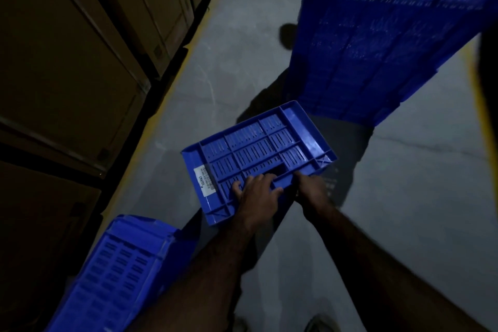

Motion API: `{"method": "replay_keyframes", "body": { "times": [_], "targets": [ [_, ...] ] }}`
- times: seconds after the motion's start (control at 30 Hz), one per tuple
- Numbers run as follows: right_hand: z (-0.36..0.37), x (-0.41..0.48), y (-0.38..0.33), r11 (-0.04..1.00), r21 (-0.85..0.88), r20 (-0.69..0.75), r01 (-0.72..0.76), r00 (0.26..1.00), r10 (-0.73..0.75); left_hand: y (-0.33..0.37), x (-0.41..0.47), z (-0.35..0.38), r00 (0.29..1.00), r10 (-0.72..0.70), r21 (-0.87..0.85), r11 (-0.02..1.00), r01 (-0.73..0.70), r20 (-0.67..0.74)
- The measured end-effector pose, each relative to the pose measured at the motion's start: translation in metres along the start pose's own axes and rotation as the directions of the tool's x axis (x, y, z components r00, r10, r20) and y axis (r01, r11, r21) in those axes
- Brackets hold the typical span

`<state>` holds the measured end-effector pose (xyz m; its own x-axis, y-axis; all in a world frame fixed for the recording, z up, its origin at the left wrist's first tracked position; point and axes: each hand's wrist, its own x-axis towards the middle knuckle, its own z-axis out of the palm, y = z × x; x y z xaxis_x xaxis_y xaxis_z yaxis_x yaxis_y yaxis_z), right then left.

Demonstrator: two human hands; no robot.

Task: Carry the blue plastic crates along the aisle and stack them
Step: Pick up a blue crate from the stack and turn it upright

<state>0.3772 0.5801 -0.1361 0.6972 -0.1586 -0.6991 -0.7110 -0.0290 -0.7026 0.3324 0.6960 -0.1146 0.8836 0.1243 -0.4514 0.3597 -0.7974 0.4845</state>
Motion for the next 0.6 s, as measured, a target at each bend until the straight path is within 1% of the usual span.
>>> {"method": "replay_keyframes", "body": {
  "times": [0.17, 0.4, 0.47, 0.6],
  "targets": [
    [-0.015, -0.019, 0.013, 1.000, 0.027, -0.020, -0.013, 1.000, 0.013, -0.006, -0.022, -0.004, 0.991, 0.086, 0.037, 0.995, -0.091, 0.105],
    [-0.080, -0.057, 0.037, 0.999, 0.045, -0.164, -0.026, 0.986, 0.033, 0.025, -0.065, 0.033, 0.968, 0.221, 0.002, 0.975, -0.223, 0.115],
    [-0.100, -0.061, 0.039, 1.000, 0.000, -0.188, -0.019, 0.982, 0.018, 0.037, -0.075, 0.042, 0.961, 0.248, -0.013, 0.969, -0.248, 0.122],
    [-0.124, -0.072, 0.041, 0.988, -0.152, -0.265, -0.028, 0.964, -0.013, 0.046, -0.091, 0.067, 0.954, 0.274, -0.088, 0.960, -0.264, 0.125]
  ]
}}
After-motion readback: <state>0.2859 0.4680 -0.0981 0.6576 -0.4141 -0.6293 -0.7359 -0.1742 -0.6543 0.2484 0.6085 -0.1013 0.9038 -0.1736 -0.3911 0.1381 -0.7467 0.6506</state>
